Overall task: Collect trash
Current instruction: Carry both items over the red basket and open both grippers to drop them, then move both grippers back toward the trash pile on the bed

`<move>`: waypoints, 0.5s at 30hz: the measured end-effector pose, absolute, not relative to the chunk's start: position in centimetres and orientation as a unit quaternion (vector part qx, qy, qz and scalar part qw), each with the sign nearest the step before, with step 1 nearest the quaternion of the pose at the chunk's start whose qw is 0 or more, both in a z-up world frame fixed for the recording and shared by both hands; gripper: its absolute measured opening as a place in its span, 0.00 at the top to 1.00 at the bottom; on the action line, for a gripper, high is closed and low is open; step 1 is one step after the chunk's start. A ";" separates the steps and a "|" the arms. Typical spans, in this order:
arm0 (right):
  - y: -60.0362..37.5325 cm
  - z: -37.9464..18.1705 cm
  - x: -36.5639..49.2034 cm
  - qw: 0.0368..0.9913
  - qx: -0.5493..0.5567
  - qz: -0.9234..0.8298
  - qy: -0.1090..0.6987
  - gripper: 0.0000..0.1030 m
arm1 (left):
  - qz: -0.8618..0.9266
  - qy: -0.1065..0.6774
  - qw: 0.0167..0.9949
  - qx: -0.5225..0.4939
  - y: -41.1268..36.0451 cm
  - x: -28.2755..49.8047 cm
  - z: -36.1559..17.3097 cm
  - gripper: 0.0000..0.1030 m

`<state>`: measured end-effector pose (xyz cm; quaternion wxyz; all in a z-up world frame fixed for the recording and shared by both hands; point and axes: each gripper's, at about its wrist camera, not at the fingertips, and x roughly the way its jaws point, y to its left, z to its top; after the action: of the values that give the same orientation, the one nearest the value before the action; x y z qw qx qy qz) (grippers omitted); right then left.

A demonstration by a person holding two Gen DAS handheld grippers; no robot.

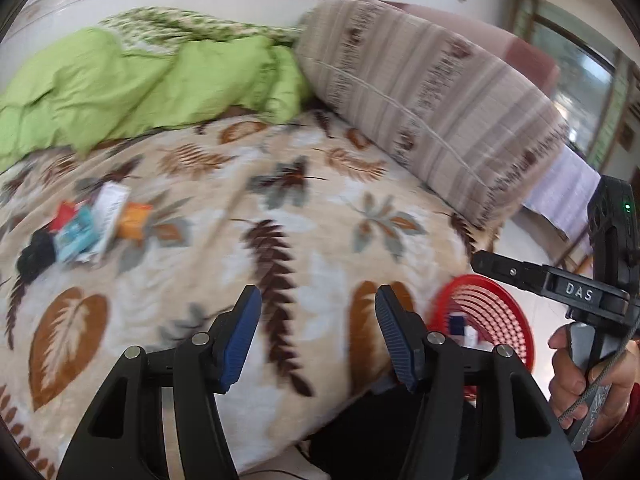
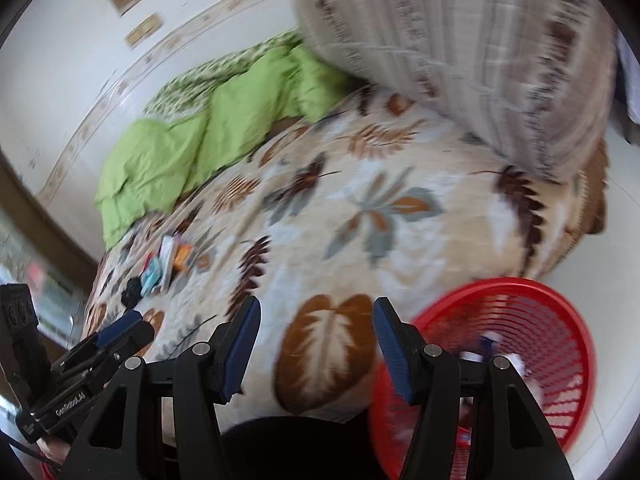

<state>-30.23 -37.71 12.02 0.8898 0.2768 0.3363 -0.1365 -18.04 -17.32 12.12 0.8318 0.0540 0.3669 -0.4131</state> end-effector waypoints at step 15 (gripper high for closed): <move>-24.2 7.8 -10.2 0.881 0.225 -0.005 0.417 0.38 | -0.179 0.360 0.915 -0.006 -2.2 -4.0 9.2 0.36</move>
<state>-10.21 -24.23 7.80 0.8808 0.2248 0.4167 -0.0052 -4.01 -2.22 9.20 0.9155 -0.0057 0.3605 -0.1788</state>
